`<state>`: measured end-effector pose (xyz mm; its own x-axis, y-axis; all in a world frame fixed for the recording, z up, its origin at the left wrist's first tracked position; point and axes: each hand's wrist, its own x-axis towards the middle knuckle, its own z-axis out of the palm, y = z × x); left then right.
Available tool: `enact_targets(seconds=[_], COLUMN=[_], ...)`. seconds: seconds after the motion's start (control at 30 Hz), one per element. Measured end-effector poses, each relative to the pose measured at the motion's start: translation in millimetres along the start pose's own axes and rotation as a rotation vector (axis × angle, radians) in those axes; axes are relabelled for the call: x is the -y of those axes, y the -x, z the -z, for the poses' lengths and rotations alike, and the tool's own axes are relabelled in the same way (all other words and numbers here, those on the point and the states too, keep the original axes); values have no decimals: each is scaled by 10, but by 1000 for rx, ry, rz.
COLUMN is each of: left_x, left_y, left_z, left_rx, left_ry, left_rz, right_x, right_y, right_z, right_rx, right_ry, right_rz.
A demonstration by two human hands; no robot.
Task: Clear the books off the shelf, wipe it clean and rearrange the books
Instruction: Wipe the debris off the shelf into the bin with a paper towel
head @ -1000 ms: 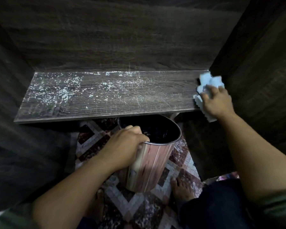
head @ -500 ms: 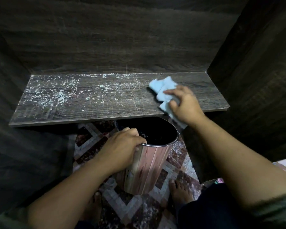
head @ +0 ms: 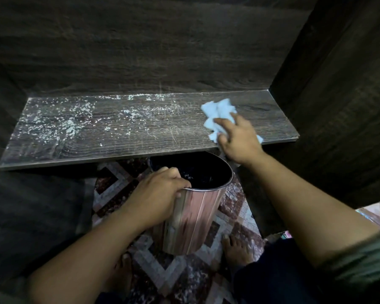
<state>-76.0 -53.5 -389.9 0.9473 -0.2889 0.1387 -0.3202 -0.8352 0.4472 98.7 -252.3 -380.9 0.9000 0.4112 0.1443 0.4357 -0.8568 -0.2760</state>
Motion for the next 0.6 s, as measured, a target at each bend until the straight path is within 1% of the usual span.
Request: enact_targets(seconds=[0.07,0.13,0.17,0.23,0.3,0.33,0.4,0.43,0.5,0.6], left_x=[-13,-27,-33,-30,-14,-3,13,18,27,60], left_y=[-8,-15,-16,-13,3,13,39,56,89,137], left_z=[-1,-1,1,6,16,23,40,47,56,60], left_rx=[-2,-5,-6,-10,-16,-19,-21,-21,-21,-29], left_ry=[-11,-7,-2,9,17,20,25,28,34,22], left_rz=[-8,-14,-13,-12,-5,-1,7,10,13,16], right_x=[181,289,308,274,153,90,41,53,122,310], right_y=[13,10,-2,-67,-185,-248,-313,-327,-378,-581], right_z=[-52,-60,-35,52,123,125,53,-14,-125,-147], right_rx=[69,88,71,-34,-141,-149,-56,-11,2,49], right_ry=[-82,-224,-311,-416,-372,-301,-119,-51,1,-47], right_rz=[125,178,168,93,-7,-55,-146,-160,-104,-45])
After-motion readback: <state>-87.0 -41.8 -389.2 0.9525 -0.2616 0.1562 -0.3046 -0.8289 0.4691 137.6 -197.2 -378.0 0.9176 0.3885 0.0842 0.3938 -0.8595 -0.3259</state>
